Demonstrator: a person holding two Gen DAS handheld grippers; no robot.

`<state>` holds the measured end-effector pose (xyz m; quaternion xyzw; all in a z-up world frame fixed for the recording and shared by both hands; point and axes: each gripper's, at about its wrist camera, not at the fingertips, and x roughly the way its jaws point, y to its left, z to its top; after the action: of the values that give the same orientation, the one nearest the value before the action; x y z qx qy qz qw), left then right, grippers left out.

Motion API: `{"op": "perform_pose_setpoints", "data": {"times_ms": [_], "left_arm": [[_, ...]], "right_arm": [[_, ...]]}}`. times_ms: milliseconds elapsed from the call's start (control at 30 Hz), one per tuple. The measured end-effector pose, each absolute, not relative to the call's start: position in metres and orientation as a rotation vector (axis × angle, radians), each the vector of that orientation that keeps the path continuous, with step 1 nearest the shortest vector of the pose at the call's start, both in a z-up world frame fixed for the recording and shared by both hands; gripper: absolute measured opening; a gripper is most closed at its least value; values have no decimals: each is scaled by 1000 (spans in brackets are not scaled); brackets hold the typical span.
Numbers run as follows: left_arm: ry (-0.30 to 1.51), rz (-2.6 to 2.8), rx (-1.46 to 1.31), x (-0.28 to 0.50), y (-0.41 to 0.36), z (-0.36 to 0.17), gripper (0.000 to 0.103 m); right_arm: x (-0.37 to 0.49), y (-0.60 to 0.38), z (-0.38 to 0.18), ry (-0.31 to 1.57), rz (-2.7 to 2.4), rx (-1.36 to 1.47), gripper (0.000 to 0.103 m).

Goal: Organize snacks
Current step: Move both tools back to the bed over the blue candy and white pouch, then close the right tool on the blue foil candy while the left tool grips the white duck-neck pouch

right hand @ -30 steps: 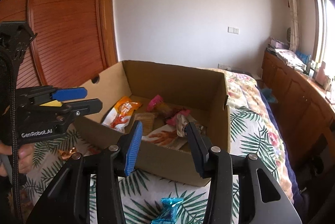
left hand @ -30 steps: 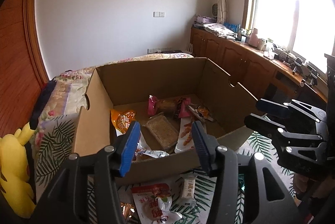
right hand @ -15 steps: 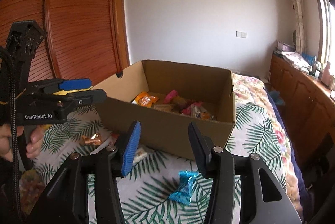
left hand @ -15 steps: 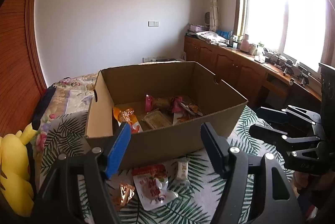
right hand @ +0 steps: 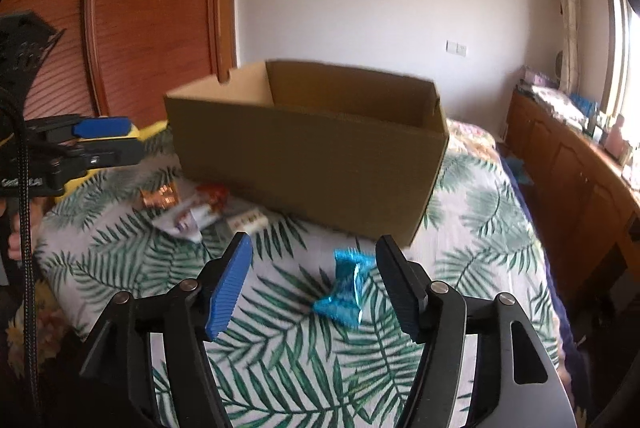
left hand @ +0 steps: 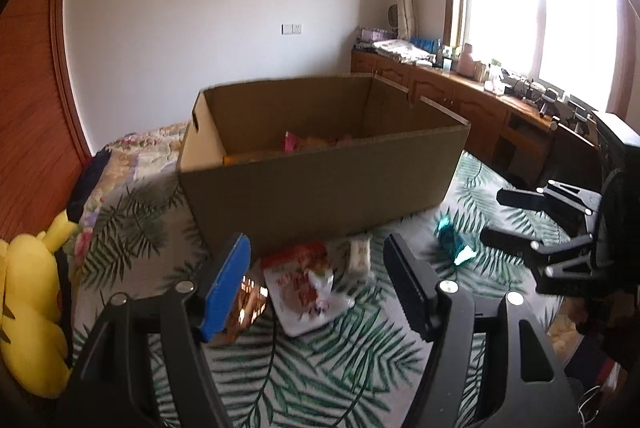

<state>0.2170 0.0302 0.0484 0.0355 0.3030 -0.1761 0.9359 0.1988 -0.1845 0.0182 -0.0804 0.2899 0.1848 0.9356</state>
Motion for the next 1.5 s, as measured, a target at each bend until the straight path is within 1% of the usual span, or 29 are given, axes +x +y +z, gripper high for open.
{"op": "perform_pose_setpoints", "data": {"times_ms": [300, 467, 533, 600, 633, 733, 833, 1500], "left_arm": [[712, -326, 31, 225, 40, 5, 69], [763, -309, 11, 234, 40, -13, 69], [780, -306, 18, 237, 38, -18, 69], [789, -305, 20, 240, 36, -21, 69], [795, -307, 16, 242, 35, -23, 69], [811, -309, 3, 249, 32, -25, 69], [830, -310, 3, 257, 28, -27, 69], [915, -226, 71, 303, -1, -41, 70]], "right_arm": [[227, -197, -9, 696, 363, -136, 66], [245, -199, -25, 770, 360, -129, 62], [249, -198, -29, 790, 362, -136, 54], [251, -197, -31, 806, 374, -143, 51], [251, -195, -32, 812, 377, -151, 47], [252, -189, -37, 830, 380, -183, 38], [251, -184, -39, 831, 372, -212, 33], [252, -187, -41, 833, 371, -188, 34]]}}
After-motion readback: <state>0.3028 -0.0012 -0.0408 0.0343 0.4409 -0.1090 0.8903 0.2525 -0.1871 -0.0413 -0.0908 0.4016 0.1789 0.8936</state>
